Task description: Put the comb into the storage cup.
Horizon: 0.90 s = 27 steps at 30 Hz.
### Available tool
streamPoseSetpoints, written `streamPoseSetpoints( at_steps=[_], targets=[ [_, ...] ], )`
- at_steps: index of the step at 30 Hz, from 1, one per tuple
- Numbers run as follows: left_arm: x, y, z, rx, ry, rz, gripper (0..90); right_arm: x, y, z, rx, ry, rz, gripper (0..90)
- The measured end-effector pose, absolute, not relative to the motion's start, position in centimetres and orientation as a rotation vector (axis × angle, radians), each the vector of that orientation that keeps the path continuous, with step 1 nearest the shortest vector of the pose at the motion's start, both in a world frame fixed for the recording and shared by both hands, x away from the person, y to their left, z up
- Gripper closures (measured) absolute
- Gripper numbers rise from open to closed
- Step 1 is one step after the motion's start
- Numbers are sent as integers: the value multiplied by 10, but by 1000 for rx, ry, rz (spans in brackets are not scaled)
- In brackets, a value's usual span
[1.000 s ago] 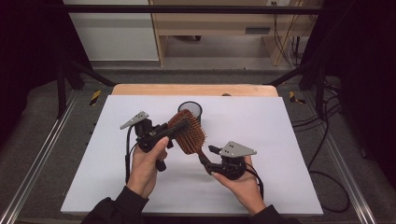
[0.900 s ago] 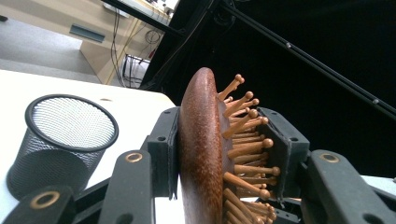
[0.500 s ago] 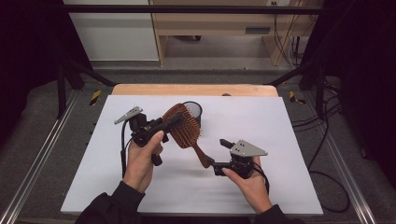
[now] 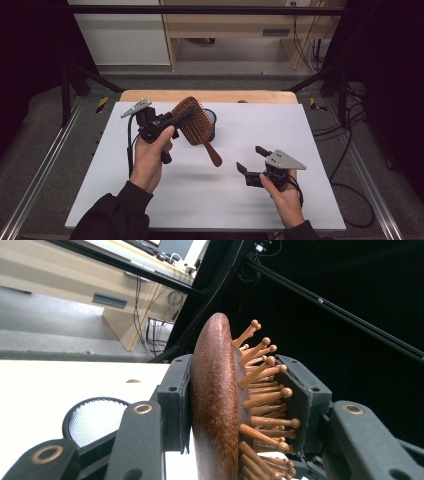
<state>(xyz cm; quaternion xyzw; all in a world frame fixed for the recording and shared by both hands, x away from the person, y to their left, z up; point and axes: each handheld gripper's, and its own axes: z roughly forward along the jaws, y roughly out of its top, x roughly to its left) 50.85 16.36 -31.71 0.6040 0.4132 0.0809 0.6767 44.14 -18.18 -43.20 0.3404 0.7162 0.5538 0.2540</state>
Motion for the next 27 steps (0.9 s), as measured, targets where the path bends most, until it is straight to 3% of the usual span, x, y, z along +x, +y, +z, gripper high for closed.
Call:
streamPoseSetpoints(
  at_steps=[27],
  targets=[
    [544, 164, -283, 1306, 928, 265, 524, 414, -244, -437, 1031, 1831, 1439, 41]
  ],
)
